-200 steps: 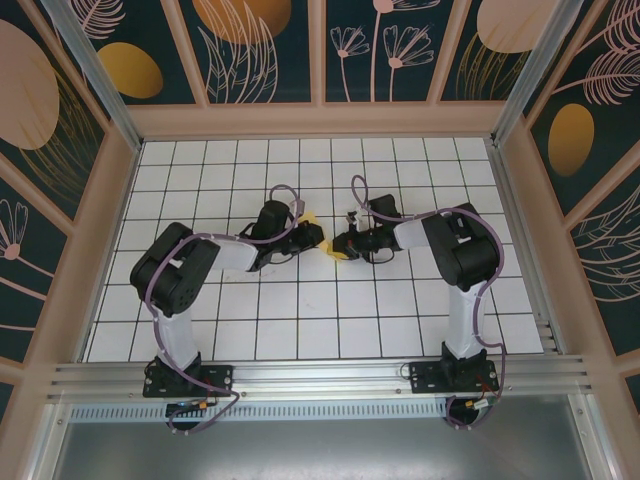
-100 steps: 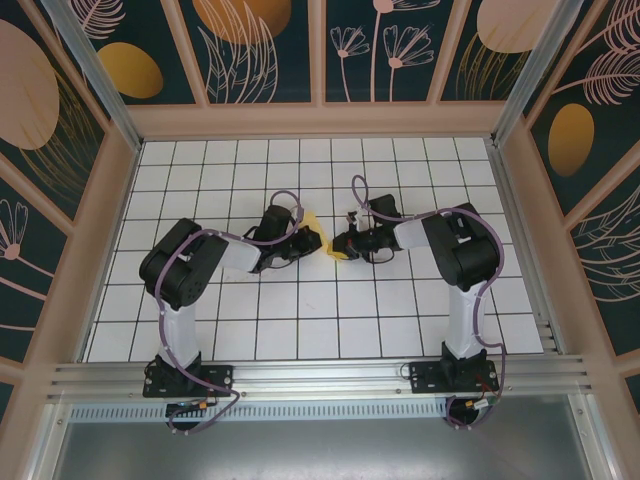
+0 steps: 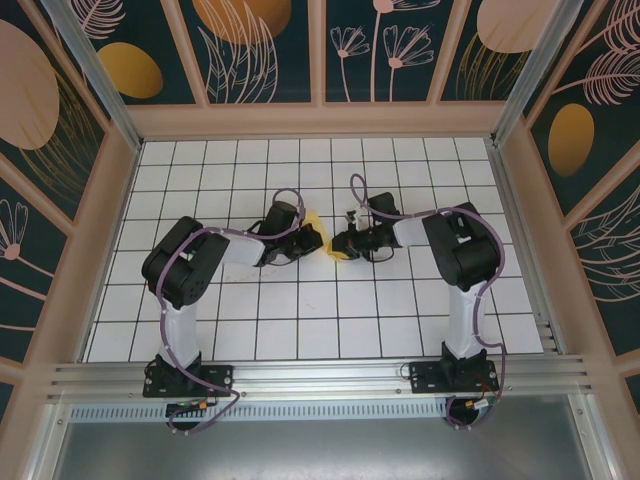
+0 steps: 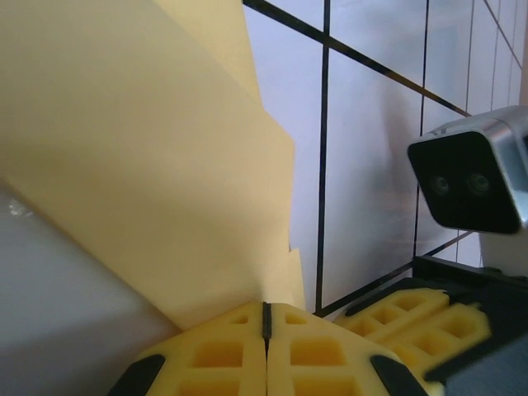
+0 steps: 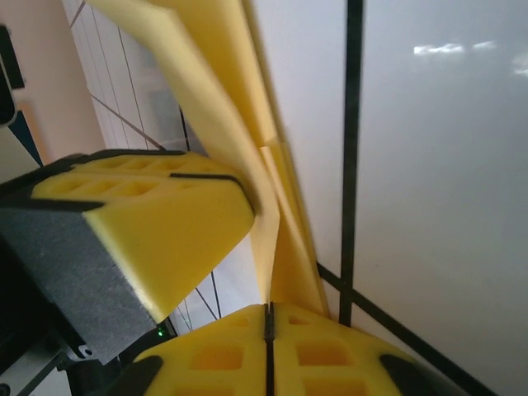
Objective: Fold a paper plane with a square sheet of paper (pick it up from the middle)
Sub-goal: Fold the wing for the fifth time at the center of the table.
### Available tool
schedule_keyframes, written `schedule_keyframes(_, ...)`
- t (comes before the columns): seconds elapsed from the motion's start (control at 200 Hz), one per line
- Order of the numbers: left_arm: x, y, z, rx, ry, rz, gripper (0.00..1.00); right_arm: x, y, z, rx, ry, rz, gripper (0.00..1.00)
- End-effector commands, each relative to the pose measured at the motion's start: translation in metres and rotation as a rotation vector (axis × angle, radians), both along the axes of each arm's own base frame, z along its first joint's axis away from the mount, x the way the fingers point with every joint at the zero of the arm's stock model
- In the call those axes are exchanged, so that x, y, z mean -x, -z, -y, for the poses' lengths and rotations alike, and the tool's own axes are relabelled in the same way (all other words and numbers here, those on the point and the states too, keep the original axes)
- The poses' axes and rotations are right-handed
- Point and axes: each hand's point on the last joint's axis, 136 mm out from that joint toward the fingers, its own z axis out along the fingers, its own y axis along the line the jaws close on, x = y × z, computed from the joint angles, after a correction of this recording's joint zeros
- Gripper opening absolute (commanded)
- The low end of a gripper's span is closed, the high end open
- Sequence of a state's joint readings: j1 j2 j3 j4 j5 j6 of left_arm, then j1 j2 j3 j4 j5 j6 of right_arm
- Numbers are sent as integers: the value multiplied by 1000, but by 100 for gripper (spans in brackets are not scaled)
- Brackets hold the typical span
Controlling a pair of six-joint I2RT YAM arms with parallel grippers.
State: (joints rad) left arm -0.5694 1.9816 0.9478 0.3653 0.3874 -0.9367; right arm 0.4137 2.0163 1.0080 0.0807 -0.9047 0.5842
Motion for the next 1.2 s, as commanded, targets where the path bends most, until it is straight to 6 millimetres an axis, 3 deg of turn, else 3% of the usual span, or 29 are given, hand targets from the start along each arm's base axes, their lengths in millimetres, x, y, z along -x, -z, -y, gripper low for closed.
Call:
schedule_keyframes(0.0,10,50,-27,-163,-70,-119,8,15,9,18,94,-1,-44,13)
schedule_keyframes(0.345,14,59,-32,-193,-80,-149,7,19,26,27,167,10,-58,7)
schedule_keyframes(0.56,17,61,-33,-200,-71,-157,7,-2,-33,15,105,21,140,15)
schedule_keyframes(0.651,9,54,-27,-188,-65,-138,7,-2,-44,9,99,1,190,16)
schedule_keyframes(0.936,9,53,-26,-183,-63,-141,7,14,-22,-11,132,-93,135,4)
schedule_keyframes(1.196,9,55,-28,-201,-72,-149,7,10,2,1,238,-67,100,2)
